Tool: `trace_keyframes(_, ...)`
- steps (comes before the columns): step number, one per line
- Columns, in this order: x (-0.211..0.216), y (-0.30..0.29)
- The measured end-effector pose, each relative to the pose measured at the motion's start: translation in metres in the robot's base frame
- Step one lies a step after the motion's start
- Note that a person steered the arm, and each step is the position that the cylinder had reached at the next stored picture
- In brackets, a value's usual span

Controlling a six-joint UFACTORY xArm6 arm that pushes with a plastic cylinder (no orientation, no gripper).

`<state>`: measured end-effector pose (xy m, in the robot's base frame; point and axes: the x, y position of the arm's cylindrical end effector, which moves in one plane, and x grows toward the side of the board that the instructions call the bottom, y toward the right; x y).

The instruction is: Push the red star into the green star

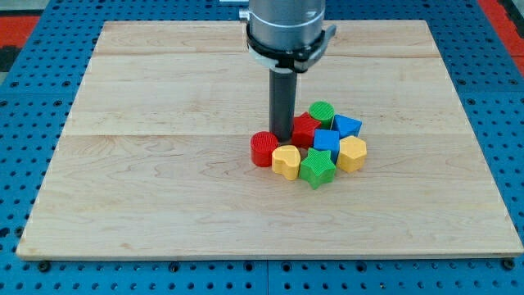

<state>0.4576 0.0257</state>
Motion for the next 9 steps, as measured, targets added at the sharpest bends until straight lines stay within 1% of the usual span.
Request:
trace_keyframes(1, 0.008, 0.011)
trace_keyframes(2, -0.012, -0.008)
trace_keyframes(3, -0.041, -0.051)
trace_keyframes(4, -0.047, -0.003)
trace_keyframes(5, -0.035, 0.051)
trace_keyframes(6, -0.005, 0.061)
trace_keyframes(7, 0.001, 0.084)
trace_keyframes(9, 0.025, 0.094)
